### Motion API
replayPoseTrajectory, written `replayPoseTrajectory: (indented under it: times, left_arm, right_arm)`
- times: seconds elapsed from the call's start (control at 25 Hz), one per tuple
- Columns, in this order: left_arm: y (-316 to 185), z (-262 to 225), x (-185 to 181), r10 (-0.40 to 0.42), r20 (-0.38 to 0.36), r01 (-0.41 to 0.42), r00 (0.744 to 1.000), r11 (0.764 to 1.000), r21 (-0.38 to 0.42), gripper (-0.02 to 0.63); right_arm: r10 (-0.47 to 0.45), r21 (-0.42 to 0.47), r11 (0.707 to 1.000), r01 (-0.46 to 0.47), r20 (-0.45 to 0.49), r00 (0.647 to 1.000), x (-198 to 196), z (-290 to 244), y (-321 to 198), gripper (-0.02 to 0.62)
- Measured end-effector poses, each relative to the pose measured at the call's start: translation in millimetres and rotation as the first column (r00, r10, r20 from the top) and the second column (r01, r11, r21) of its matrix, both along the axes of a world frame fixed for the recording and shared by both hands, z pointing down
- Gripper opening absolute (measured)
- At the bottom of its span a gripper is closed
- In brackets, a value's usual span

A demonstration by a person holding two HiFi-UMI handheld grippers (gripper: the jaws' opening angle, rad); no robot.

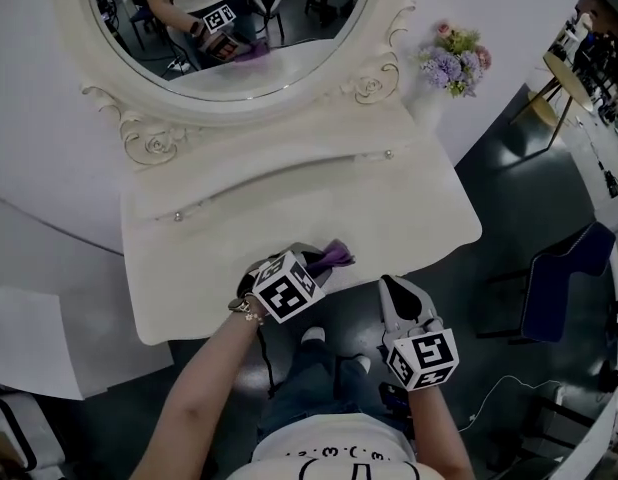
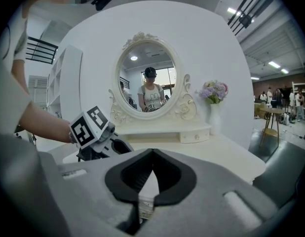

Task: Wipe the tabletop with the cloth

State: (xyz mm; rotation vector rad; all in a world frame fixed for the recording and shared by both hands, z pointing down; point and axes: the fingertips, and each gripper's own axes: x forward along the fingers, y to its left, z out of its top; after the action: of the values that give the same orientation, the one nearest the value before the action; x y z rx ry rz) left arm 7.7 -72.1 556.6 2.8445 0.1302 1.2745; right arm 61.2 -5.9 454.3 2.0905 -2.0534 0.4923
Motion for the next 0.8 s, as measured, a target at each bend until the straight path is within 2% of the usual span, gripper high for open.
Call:
replayPoseTrajectory:
  times: [0.24, 0.44, 0.6, 0.8]
  left_arm:
    - [-78.5, -9.5, -14.9, -0.047, 0.028, 0.044, 0.999, 0.994, 0.101, 0.074]
    - [-139.2, 2.1, -19.0, -0.1, 0.047, 0.091, 0.994, 0.981, 0.17, 0.074]
    - [-178.9, 20.1, -19.1, -0.148, 0.067, 0.127, 0.987, 0.962, 0.243, 0.074]
    - [-212.6, 40.3, -14.5, -0.202, 0.1, 0.154, 0.974, 0.921, 0.358, 0.074]
  right_arm:
    - [0.009, 0.004, 1.0, -0.009, -0.001, 1.0, -7.1, -1.6, -16.7, 0.0]
    - [0.032, -0.012, 0.999, -0.032, 0.001, 0.999, -7.5, 5.6, -26.6, 0.0]
    - [0.046, -0.042, 0.998, -0.046, 0.005, 0.999, -6.4, 15.3, -29.6, 0.0]
    - [0.059, -0.073, 0.996, -0.058, 0.002, 0.998, 0.2, 23.3, -32.5, 0.0]
